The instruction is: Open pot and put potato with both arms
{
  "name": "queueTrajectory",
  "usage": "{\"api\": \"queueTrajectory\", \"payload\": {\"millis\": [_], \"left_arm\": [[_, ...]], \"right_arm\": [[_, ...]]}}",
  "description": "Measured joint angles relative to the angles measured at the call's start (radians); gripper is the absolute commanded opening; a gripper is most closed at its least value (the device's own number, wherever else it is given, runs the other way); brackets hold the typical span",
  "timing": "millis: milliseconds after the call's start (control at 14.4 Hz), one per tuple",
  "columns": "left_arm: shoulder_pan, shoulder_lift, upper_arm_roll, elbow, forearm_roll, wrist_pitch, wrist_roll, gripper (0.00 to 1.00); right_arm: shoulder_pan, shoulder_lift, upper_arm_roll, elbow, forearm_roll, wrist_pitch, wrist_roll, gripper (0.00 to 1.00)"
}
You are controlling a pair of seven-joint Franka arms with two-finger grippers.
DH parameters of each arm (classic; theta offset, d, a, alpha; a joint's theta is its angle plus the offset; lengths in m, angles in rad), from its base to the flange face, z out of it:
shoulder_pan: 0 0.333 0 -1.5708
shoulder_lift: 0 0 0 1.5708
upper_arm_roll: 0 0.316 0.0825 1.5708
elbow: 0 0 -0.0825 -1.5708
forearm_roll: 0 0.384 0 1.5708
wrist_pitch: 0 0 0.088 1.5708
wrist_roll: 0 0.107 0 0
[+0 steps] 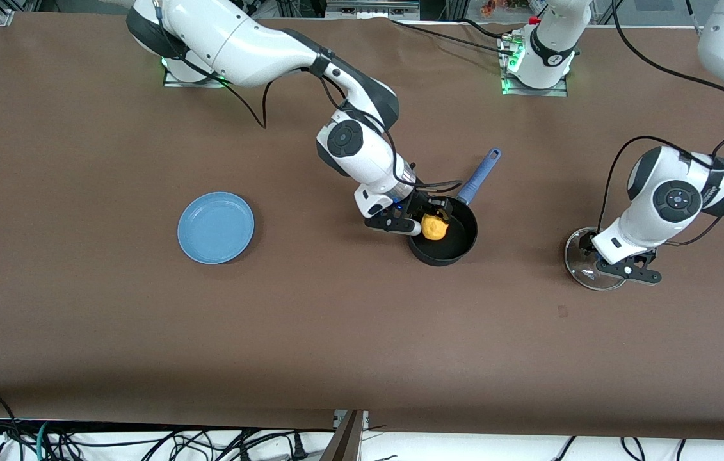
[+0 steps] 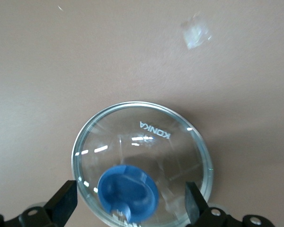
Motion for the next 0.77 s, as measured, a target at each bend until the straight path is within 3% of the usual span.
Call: {"api": "queueTrajectory", "payload": {"millis": [139,278,418,766], "left_arm": [[-0.001,-0.056,-0.081,0.095,-0.107,-0.228,-0.001,1.0],[-0.004,-0.114,-0.138,0.244,-0.229,-0.485,-0.001,1.0],[-0.003,-0.143,-0.168,0.378,-0.285,-0.648,0.002,1.0],[-0.003,-0.152,-0.209,0.541,-0.341,-0.81,0.002,1.0]], "right_arm": [[0.003,0.013,0.0,0.007,0.0,0.009,0.008,1.0],[0.004,0.018,-0.006,0.012,0.0,0.009,0.011,1.0],[0.004,0.018,-0.018,0.017,0.0,-0.001,0.011,1.0],[-0.005,-0.02,-0.024,0.116,-0.002,-0.321,0.011,1.0]]}}
